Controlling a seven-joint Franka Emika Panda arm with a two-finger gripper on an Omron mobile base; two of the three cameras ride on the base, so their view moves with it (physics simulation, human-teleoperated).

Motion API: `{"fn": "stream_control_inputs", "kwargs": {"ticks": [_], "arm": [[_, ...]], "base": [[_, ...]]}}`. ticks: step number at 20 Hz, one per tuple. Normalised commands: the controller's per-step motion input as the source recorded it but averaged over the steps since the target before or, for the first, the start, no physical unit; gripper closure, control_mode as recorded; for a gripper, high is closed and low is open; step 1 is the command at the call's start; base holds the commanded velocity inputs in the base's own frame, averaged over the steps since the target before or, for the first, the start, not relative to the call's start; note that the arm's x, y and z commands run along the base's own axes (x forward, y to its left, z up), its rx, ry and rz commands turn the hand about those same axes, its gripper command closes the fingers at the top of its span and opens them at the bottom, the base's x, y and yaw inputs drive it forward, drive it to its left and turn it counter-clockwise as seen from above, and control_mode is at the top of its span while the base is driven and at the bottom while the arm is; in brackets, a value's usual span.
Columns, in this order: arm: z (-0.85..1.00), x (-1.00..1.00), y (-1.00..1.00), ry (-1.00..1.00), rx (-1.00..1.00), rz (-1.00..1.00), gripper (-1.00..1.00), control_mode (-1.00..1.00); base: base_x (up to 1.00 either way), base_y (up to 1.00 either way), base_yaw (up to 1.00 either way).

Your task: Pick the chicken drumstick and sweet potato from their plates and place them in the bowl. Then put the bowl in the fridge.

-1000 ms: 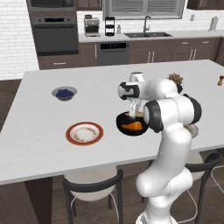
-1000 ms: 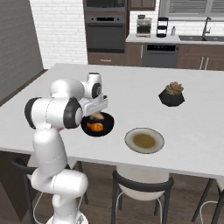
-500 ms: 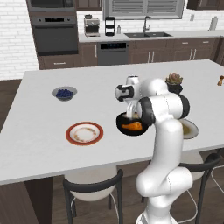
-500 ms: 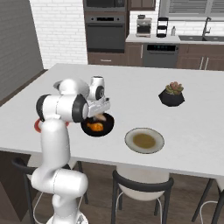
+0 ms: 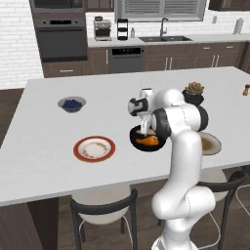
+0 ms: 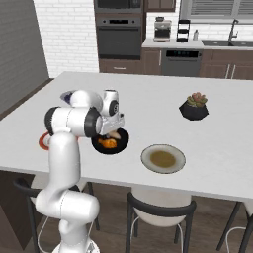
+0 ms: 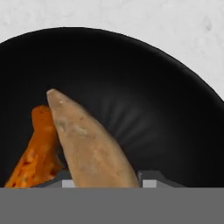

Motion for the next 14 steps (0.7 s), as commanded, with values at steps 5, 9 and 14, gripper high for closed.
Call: {"fn": "stream_control_inputs", "kwargs": {"ticks": [5, 9, 14], "arm": [[-0.28, 0.11, 0.00, 0.00, -0.01, 0.04, -1.00, -1.00], [-0.15, 0.04, -0.13, 0.00, 0.00, 0.05, -1.00, -1.00], [-0.01, -0.16, -0.02, 0.00, 0.00, 0.05, -1.00, -1.00]], "base": [[0.00, 0.00, 0.00], [0.00, 0.00, 0.00], [0.00, 0.00, 0.00]]}}
